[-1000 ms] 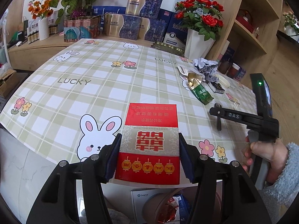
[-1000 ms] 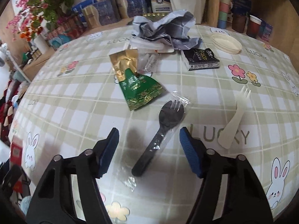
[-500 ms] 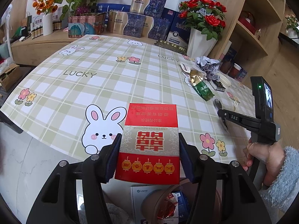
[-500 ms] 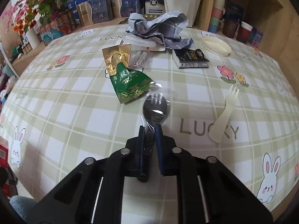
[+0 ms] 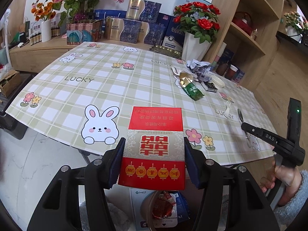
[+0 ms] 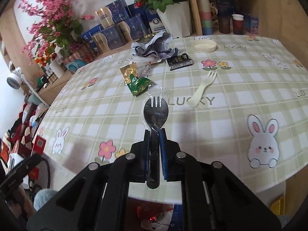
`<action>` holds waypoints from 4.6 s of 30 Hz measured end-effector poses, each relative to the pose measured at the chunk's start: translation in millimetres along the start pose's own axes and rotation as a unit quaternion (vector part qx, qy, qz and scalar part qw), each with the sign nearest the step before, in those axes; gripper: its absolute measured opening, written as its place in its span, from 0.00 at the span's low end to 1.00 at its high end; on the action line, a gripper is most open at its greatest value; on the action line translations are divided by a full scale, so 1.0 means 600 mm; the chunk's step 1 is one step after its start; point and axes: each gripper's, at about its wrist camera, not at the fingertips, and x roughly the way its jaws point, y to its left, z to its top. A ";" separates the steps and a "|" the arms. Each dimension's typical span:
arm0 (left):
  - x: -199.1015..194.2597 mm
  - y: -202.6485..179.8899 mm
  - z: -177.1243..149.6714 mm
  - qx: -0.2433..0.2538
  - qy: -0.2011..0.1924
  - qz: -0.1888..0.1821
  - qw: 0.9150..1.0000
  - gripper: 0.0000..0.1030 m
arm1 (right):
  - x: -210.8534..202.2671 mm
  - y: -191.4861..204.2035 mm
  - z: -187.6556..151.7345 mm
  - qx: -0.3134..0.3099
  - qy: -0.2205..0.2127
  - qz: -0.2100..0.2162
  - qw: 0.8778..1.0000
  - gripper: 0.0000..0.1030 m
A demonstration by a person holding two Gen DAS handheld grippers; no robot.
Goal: Collect trash
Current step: 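Drop the spoon into the bin with the right tool while the left tool carries the box, then lower the red box into the brown bin and open the left tool, then move the left tool to the table and grasp the gold-green snack packet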
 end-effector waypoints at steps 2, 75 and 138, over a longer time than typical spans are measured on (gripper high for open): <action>-0.008 -0.010 -0.011 0.005 0.002 -0.003 1.000 0.54 | -0.023 -0.006 -0.018 -0.007 -0.001 0.003 1.000 0.13; 0.004 -0.106 -0.173 0.104 0.078 -0.028 0.991 0.54 | -0.120 -0.022 -0.170 -0.080 -0.062 0.004 0.995 0.94; 0.031 -0.108 -0.093 0.025 0.004 0.039 0.999 0.94 | -0.126 -0.109 -0.160 -0.067 -0.078 0.017 0.995 0.95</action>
